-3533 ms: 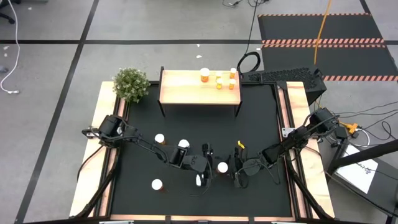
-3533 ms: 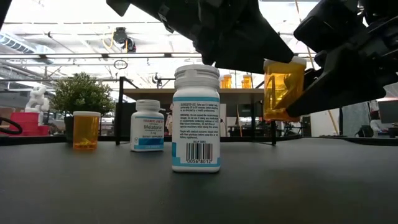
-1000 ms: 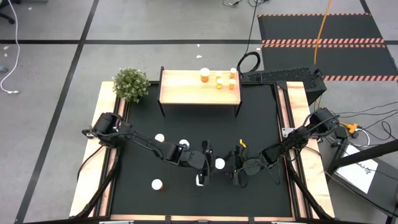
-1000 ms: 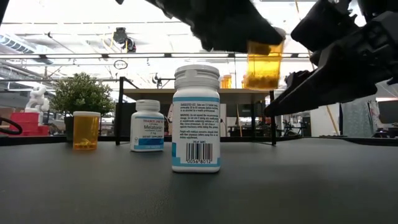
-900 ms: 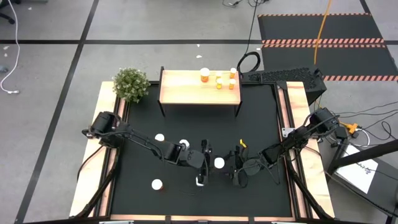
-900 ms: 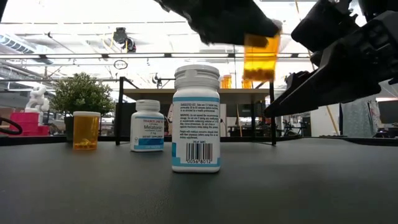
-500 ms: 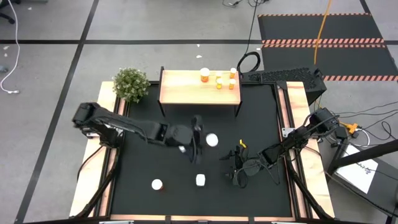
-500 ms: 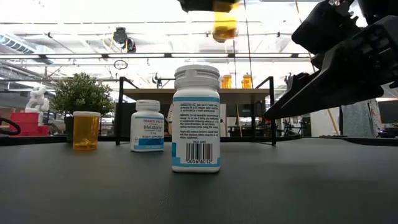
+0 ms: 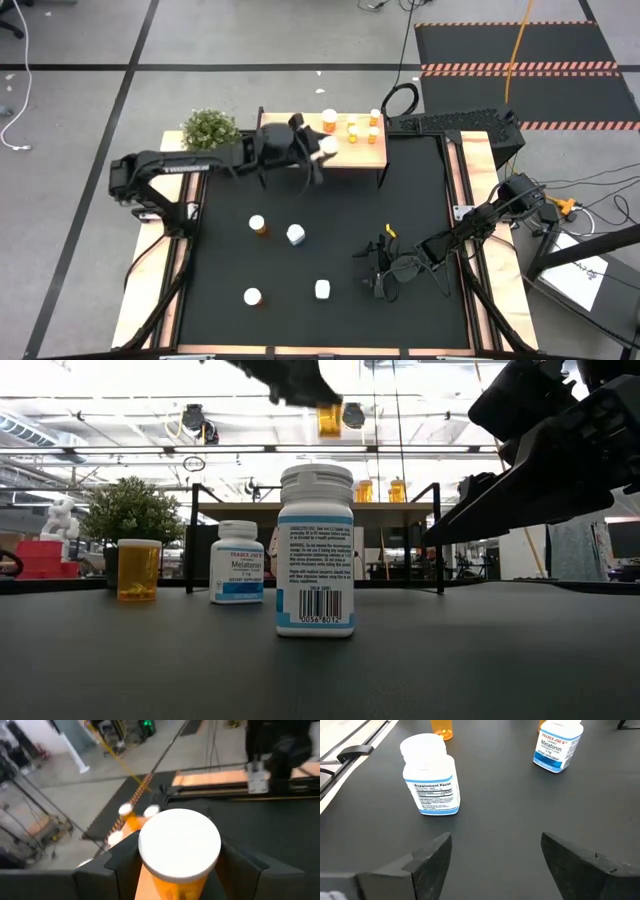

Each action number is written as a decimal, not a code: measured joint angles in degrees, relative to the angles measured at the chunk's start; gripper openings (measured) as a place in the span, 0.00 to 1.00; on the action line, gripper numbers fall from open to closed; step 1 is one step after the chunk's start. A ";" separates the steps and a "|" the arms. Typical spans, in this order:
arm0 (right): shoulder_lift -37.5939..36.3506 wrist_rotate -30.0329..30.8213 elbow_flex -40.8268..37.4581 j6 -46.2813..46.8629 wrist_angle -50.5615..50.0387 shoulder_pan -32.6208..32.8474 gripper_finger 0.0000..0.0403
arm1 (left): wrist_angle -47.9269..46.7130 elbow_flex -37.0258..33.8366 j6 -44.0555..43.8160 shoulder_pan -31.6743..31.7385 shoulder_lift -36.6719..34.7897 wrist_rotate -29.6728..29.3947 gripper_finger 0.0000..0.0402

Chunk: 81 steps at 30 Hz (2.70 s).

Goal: Pick and place medicine bottles onto shelf by color
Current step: Put the large orange pill bottle on the shelf aligned with the other large orange pill bottle

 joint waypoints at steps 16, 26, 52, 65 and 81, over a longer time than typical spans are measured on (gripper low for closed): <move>0.00 -0.20 0.00 0.04 -0.92 0.10 0.74 | 8.57 -0.11 -3.91 8.69 12.74 4.56 0.56; 0.00 -0.18 0.00 0.38 -0.92 1.16 0.74 | 8.13 -0.11 -6.26 10.08 12.82 0.70 0.56; -0.02 -0.22 -0.02 0.92 -0.92 1.14 0.74 | 5.48 -0.09 -9.73 11.47 13.81 3.17 0.56; -0.02 -0.24 -0.04 0.91 -0.92 1.14 0.74 | 5.14 -0.09 -8.44 11.14 13.81 3.41 0.59; -0.02 -0.26 -0.04 1.00 -0.92 1.14 0.74 | 5.17 -0.15 -8.42 9.38 9.15 2.17 0.81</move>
